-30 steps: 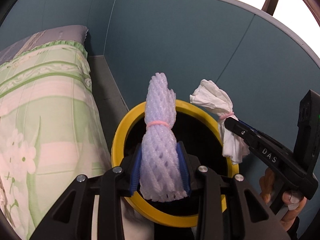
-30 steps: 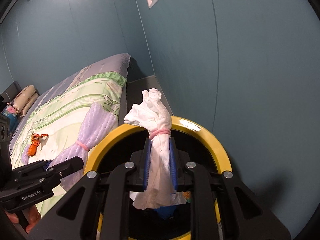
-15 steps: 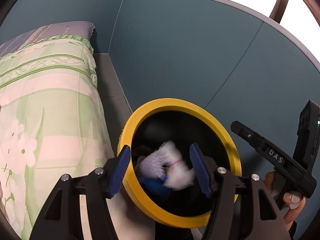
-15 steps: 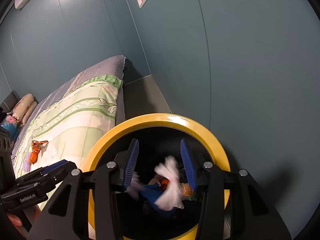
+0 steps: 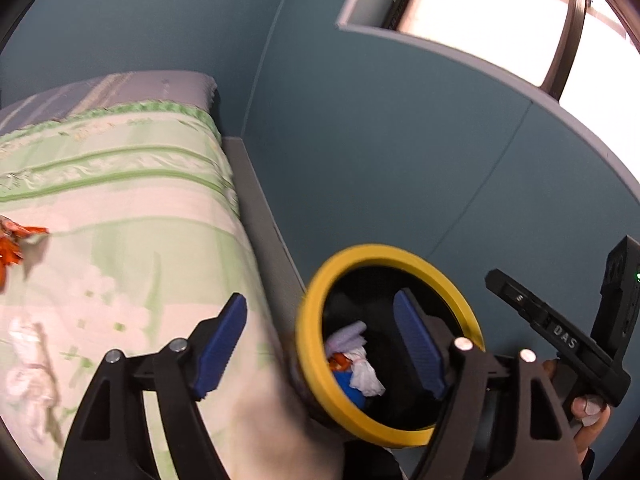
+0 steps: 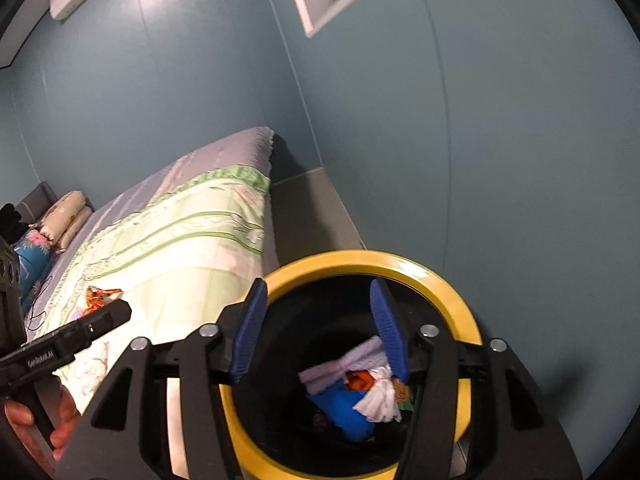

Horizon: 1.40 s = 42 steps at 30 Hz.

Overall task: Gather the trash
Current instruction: 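Open both tools to drop the mesh sleeve and tissue bundle into the bin, then move both tools back over the bed toward the tissue and mesh sleeve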

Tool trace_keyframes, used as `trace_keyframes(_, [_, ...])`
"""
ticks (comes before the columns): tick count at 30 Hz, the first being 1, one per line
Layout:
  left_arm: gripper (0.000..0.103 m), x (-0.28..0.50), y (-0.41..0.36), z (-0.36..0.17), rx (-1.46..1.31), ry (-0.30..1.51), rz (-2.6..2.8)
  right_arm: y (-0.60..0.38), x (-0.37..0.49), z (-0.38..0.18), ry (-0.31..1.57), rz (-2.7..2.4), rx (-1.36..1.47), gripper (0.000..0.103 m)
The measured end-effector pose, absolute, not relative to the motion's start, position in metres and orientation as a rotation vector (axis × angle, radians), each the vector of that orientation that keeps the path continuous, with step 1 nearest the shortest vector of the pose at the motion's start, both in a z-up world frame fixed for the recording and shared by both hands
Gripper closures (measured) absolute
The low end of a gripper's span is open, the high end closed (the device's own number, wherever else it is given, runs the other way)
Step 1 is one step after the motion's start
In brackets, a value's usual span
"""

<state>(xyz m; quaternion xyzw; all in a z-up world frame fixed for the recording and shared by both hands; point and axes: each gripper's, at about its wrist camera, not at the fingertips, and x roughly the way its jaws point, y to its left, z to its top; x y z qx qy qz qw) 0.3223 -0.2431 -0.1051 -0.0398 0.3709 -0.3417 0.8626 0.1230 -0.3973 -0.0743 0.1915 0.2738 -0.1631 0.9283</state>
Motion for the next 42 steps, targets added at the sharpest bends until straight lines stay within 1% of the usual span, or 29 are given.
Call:
trace_keyframes(4, [0.026, 0.326, -0.215, -0.088, -0.088, 0.734, -0.669, -0.377, 0.129, -0.058, 0.536, -0.288, 0.376, 0.043])
trace_keyframes(9, [0.021, 0.325, -0.173, -0.070, -0.107, 0.683, -0.604, -0.342, 0.138, -0.034, 0.495, -0.219, 0.345, 0.039])
trace_keyframes(13, [0.020, 0.326, -0.130, -0.051, -0.136, 0.642, -0.531, -0.314, 0.145, -0.017, 0.470, -0.165, 0.318, 0.038])
trace_keyframes(17, [0.015, 0.326, -0.087, -0.037, -0.154, 0.611, -0.461, -0.282, 0.153, -0.003, 0.454, -0.104, 0.289, 0.036])
trace_keyframes(19, [0.015, 0.326, -0.066, -0.031, -0.157, 0.597, -0.421, -0.269, 0.157, 0.002, 0.450, -0.078, 0.282, 0.033])
trace_keyframes(20, [0.013, 0.327, -0.059, -0.029, -0.158, 0.593, -0.404, -0.261, 0.160, 0.004, 0.451, -0.062, 0.277, 0.033])
trace_keyframes(24, [0.010, 0.327, -0.019, -0.023, -0.169, 0.579, -0.332, -0.233, 0.172, 0.007, 0.458, -0.012, 0.253, 0.032])
trace_keyframes(28, [0.008, 0.329, 0.018, -0.024, -0.190, 0.583, -0.269, -0.207, 0.186, 0.005, 0.471, 0.047, 0.237, 0.028])
trace_keyframes(34, [0.008, 0.341, 0.057, -0.037, -0.212, 0.618, -0.191, -0.162, 0.207, -0.005, 0.496, 0.143, 0.203, 0.028])
trace_keyframes(42, [0.008, 0.362, 0.100, -0.072, -0.247, 0.672, -0.112, -0.114, 0.233, -0.028, 0.560, 0.226, 0.177, 0.028])
